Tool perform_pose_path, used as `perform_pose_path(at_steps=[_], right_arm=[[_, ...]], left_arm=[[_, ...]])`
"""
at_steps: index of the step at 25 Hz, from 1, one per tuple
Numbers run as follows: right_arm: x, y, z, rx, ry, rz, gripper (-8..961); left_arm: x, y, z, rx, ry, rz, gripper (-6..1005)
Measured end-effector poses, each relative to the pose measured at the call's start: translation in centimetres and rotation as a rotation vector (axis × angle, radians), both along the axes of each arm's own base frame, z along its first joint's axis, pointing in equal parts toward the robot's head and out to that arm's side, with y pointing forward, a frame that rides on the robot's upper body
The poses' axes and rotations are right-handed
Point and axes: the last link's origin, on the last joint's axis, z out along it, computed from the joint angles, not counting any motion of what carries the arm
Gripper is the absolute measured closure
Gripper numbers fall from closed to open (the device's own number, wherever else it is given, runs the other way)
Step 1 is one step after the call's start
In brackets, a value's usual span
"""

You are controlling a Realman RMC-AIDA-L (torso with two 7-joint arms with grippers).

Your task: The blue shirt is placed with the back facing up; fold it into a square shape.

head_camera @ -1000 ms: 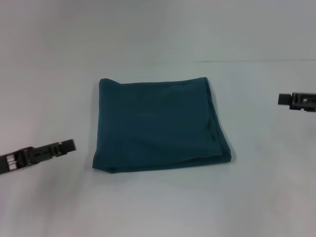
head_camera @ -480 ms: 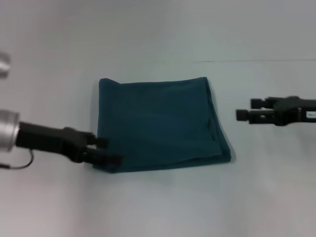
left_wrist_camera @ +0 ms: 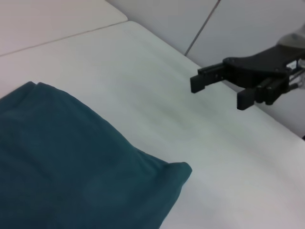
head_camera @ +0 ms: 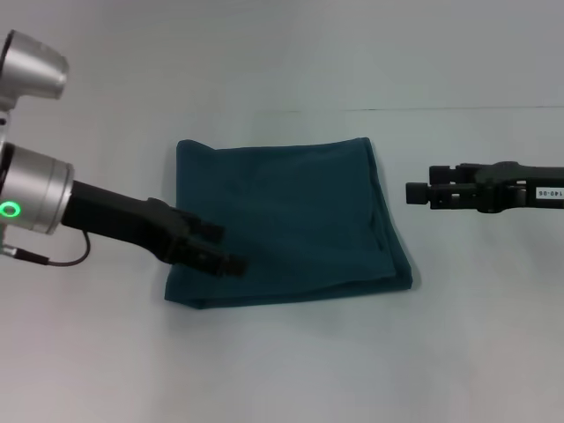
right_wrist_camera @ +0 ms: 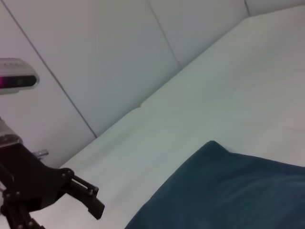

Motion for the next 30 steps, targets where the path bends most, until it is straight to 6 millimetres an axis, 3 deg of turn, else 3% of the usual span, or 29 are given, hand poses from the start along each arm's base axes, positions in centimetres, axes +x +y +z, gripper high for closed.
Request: perform_pose_path(at_steps=[30], right_arm=[[-0.7, -0.2, -1.4, -0.046, -0.096, 0.134, 52]], left_arm=[[1.3, 1.2, 0.3, 0.078, -0.017, 0.007, 65]])
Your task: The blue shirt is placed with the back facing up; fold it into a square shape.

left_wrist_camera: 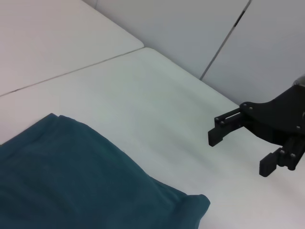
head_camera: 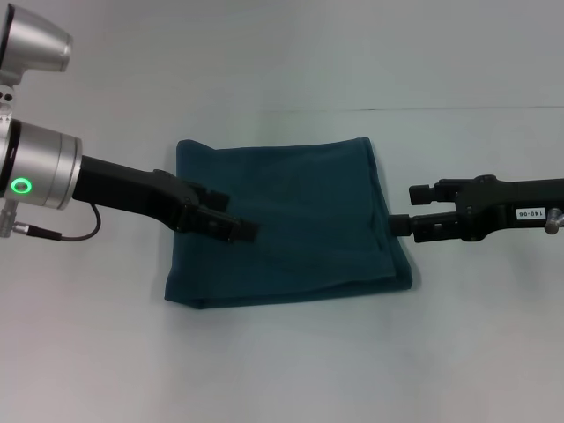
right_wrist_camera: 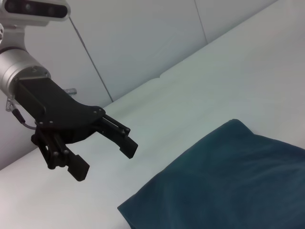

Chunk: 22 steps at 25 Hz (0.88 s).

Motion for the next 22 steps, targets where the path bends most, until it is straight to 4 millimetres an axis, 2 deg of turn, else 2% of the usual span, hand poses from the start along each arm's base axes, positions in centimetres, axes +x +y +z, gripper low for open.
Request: perform_pose_path(at_steps=[22], right_arm=[[0.0, 0.22, -0.19, 0.008, -0.005, -0.013, 55]], left_arm=[[-0.04, -0.71, -0.16, -0.037, -0.012, -0.002, 65]])
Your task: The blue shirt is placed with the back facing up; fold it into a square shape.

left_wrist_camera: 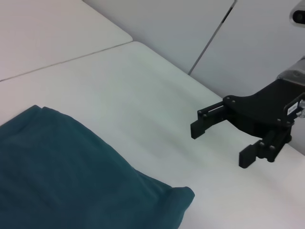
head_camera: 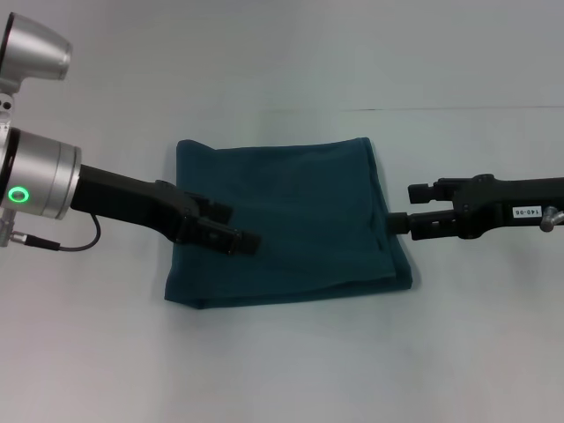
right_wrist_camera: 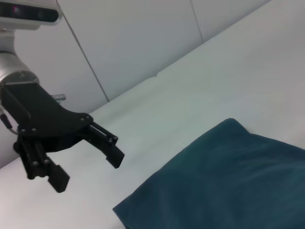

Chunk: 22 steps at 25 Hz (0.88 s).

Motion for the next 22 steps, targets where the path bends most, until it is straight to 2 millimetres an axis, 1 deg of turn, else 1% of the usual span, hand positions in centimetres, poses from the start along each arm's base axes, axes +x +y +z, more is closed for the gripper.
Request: perform_pose_path(at_steps=[8, 22], right_arm=[[-0.6, 0.6, -0.2, 0.016, 0.0, 0.01, 56], [-1.0, 1.2, -0.2, 0.036, -0.008, 0.016, 56]], left_arm=[[0.0, 0.0, 0.0, 0.0, -0.001, 0.01, 65], [-0.3, -0.2, 0.0, -0.006, -0.003, 0.042, 65]])
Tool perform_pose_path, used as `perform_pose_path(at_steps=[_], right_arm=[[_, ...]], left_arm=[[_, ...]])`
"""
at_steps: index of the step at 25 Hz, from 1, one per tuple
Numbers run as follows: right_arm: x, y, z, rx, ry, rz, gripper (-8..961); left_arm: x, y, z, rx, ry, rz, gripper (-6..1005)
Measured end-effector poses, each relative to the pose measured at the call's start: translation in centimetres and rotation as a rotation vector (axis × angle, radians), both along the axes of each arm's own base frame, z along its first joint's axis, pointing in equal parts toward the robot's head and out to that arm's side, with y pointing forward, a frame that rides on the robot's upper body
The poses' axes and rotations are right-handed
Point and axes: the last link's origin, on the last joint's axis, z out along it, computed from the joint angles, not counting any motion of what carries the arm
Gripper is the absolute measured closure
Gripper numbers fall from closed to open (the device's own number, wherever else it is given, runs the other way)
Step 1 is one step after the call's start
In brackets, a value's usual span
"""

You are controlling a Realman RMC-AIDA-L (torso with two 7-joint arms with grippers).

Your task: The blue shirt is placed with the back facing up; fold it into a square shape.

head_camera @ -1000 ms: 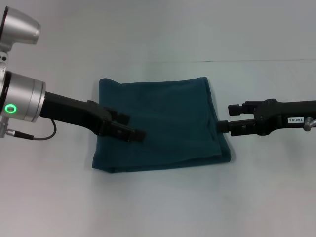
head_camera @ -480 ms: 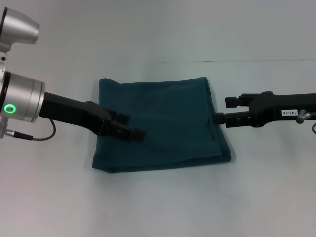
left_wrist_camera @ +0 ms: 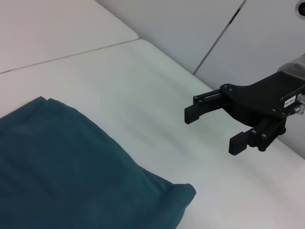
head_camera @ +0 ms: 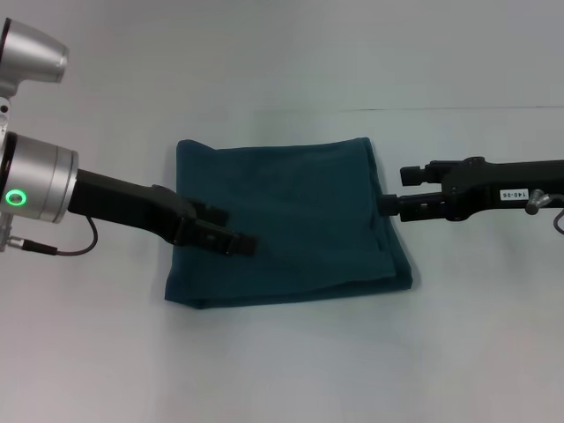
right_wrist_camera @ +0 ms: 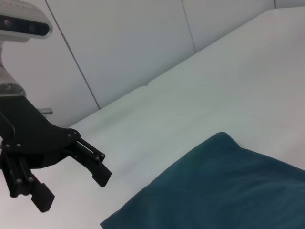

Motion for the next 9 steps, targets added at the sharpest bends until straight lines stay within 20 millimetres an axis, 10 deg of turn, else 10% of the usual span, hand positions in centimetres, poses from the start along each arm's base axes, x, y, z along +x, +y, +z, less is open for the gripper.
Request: perform_pose_path(at_steps=[9], right_arm=[[-0.16, 0.1, 0.0, 0.0, -0.001, 0.004, 55]], left_arm=[[-0.06, 0.05, 0.15, 0.003, 0.003, 0.0, 65]])
